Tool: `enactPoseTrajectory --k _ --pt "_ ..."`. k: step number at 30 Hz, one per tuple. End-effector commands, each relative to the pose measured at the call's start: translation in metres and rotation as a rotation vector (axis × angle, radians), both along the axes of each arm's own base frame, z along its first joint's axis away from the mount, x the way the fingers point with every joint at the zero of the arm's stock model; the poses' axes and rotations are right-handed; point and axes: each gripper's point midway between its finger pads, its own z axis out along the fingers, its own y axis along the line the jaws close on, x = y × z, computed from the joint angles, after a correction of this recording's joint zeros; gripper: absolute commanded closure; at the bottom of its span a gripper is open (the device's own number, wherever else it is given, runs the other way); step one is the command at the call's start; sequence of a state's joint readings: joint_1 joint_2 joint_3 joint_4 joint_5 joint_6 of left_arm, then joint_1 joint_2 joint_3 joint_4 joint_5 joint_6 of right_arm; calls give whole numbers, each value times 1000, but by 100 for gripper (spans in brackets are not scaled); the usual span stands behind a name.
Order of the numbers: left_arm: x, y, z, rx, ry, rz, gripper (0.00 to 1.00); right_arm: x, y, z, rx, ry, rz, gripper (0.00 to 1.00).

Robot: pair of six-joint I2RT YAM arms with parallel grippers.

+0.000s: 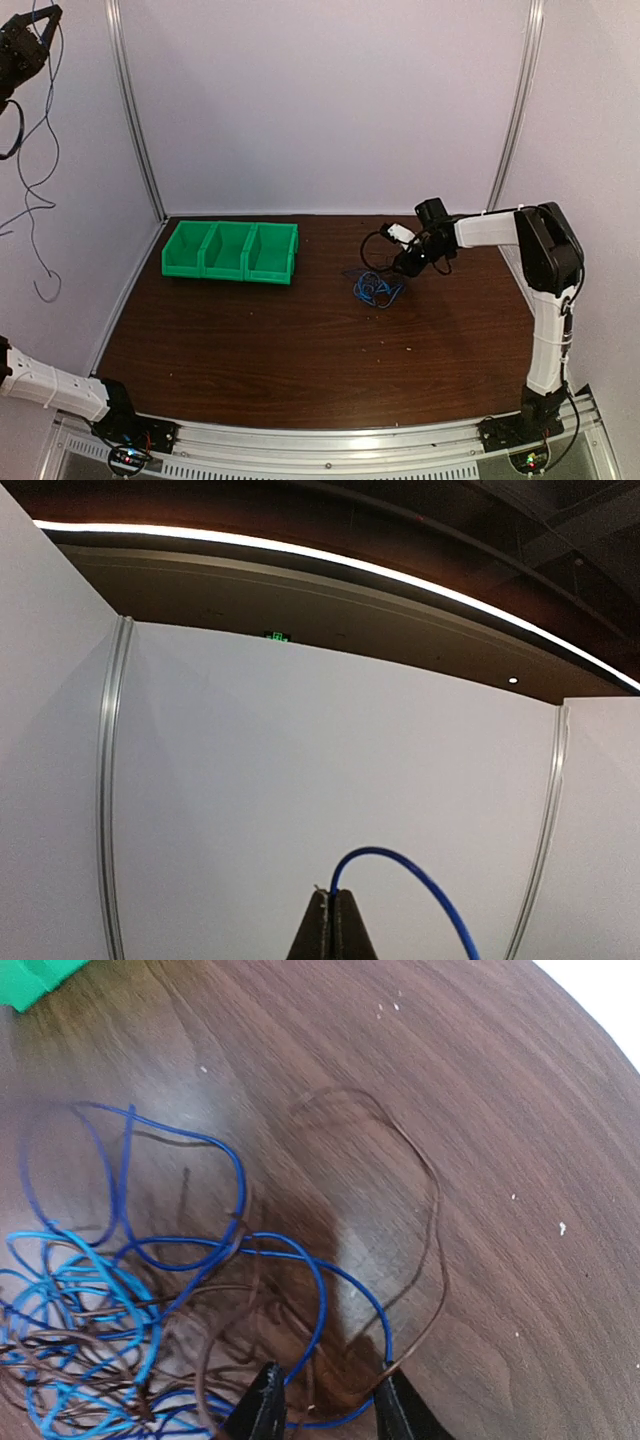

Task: Untangle the cables

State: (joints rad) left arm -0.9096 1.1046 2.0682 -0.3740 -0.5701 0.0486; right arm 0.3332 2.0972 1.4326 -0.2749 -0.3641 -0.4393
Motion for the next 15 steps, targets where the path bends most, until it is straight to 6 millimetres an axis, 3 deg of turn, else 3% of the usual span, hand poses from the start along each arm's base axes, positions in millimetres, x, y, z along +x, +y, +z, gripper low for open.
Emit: enactPoseTrajectory --k 1,5,8,12,15 --pt "35 -30 -33 109 80 73 100 -18 21 75 119 -63 64 62" --pt "57 -55 -68 186 153 79 100 -38 20 126 151 -98 97 51" --pt "72 -72 -94 246 209 88 100 -56 15 151 159 -121 116 42" --pt "90 -90 -125 326 269 115 100 -78 5 173 166 -143 117 37" --pt "105 -106 -145 384 303 124 100 -87 -6 182 200 -184 66 25"
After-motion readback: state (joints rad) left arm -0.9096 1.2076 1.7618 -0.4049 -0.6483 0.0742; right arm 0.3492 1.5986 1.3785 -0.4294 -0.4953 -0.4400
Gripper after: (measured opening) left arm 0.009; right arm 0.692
